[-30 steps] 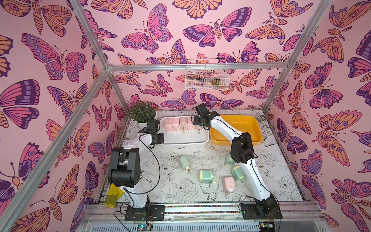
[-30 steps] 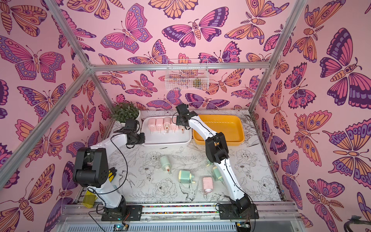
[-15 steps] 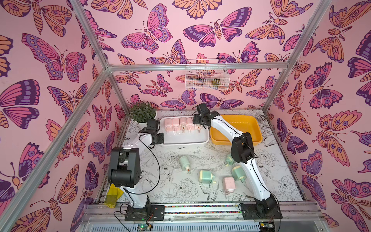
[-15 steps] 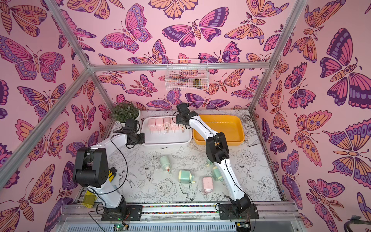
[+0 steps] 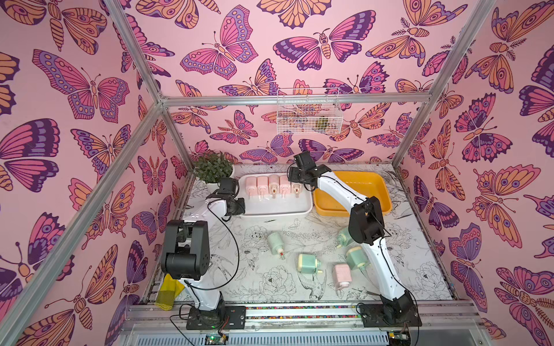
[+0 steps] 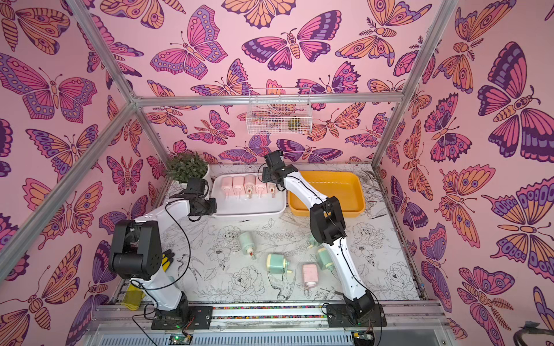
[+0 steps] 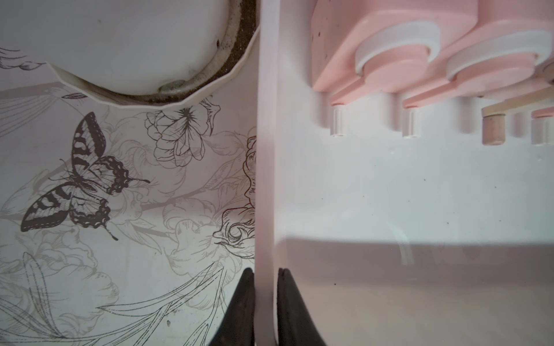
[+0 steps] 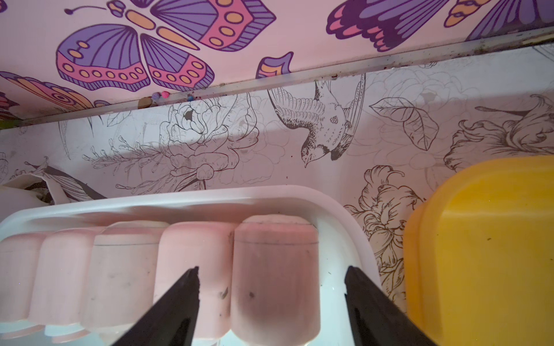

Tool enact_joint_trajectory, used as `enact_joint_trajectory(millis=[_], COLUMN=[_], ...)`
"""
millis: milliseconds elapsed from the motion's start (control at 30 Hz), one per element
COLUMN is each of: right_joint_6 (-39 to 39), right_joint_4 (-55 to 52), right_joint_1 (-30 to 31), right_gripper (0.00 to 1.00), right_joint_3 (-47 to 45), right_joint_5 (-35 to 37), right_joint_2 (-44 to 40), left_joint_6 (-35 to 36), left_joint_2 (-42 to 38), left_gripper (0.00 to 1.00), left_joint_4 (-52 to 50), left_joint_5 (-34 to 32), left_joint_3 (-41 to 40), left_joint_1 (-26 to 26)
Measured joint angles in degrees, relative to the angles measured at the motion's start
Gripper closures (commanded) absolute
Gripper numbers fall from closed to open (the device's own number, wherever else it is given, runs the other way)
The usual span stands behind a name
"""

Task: Place the pencil sharpeners by color into the storage box
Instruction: Place the pencil sharpener in the storage box, then pick up the pencil sharpener from the center of the board.

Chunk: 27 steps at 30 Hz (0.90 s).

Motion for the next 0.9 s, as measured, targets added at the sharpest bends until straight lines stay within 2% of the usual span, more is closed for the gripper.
enact_joint_trajectory(millis=[133,300,467,500,533,700,900], right_joint_6=[-1.05,-3.87,-5.84,-5.99,-6.10,-6.08,-3.65], right_joint_4=[2.32,5.73,5.73,5.03,4.20,-4.63,-13.90], right_joint_1=[0.00,0.04,0.04,0.04,0.07,1.03,7.41], right_gripper=[0.16,0.14,0.13,0.11,0.00,0.00,0.00], right_joint_3=[-10.08,-28.39,-41.44,-43.63,-45.18,-51.98,-59.82], right_joint_5=[-0.04,-0.07,1.57,1.95,2.21,3.50,4.04], right_joint_2=[-6.69,-23.17,-39.10,-41.72,-43.63,-51.69,-63.45], left_joint_6=[-0.26,-0.09,-0.13,-0.15,-0.20,-0.44,-0.70], left_joint_2=[-0.02,-0.11,-0.11,-0.11,-0.11,-0.22,-0.66], left_gripper=[0.91,0.91,0.89,0.89,0.89,0.88,0.88], left_joint_4=[0.61,0.70,0.72,0.72,0.70,0.74,0.70], left_joint_5=[0.37,0.61,0.61,0.61,0.61,0.72,0.83], left_joint_3=[-0.22,-0.35,-0.35,-0.35,-0.35,-0.48,-0.90], left_joint_1=[0.04,0.00,0.00,0.00,0.00,0.00,-0.02])
